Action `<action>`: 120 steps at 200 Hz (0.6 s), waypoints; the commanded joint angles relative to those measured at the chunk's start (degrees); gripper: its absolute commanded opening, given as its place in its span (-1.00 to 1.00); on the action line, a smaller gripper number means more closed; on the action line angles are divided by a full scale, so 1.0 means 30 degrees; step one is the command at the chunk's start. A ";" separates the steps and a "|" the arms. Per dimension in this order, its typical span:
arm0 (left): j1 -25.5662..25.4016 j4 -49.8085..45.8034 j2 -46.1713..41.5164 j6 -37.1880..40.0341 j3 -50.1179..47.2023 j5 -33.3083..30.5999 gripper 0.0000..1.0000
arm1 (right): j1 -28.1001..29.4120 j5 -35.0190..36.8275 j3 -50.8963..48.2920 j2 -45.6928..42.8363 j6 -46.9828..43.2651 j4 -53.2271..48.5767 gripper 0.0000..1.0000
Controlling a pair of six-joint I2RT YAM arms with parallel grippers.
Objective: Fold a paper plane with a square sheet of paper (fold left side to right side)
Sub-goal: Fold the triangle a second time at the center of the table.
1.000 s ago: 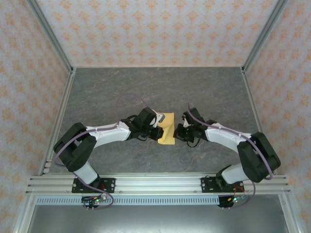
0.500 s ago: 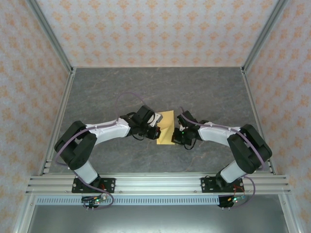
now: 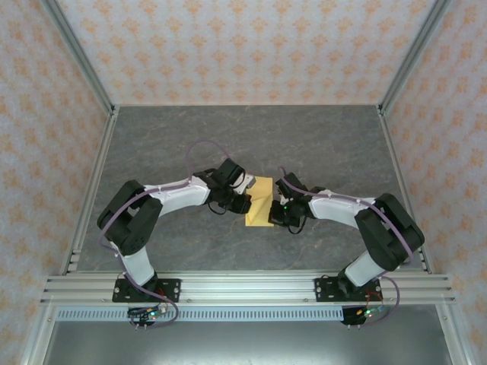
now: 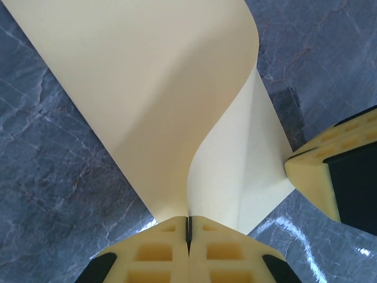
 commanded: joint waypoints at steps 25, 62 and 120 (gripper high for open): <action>0.0291 -0.1457 0.0990 0.1076 0.1257 -0.0463 -1.00 | 0.0161 0.0943 0.0202 0.0480 -0.0428 -0.1153 -0.98; 0.0443 -0.1690 0.1383 0.1324 0.1664 -0.0548 -1.00 | 0.0163 0.0972 0.0195 0.0481 -0.0527 -0.1265 -0.98; 0.0498 -0.1838 0.1939 0.1446 0.2225 -0.0640 -1.00 | 0.0161 0.0987 0.0166 0.0513 -0.0571 -0.1338 -0.98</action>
